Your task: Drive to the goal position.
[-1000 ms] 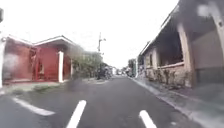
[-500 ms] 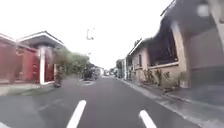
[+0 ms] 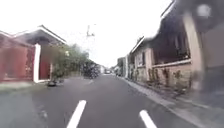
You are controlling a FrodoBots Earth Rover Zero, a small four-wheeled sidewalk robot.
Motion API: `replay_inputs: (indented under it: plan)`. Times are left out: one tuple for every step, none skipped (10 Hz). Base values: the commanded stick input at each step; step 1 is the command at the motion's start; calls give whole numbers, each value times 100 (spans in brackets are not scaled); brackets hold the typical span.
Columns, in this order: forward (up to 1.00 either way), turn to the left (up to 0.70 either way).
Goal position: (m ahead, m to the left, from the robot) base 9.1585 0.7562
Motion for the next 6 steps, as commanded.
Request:
replay_inputs:
  plan:
    - [100,3]
    - [100,4]
    - [100,3]
    - [100,-40]
    - [100,-40]
    - [100,-40]
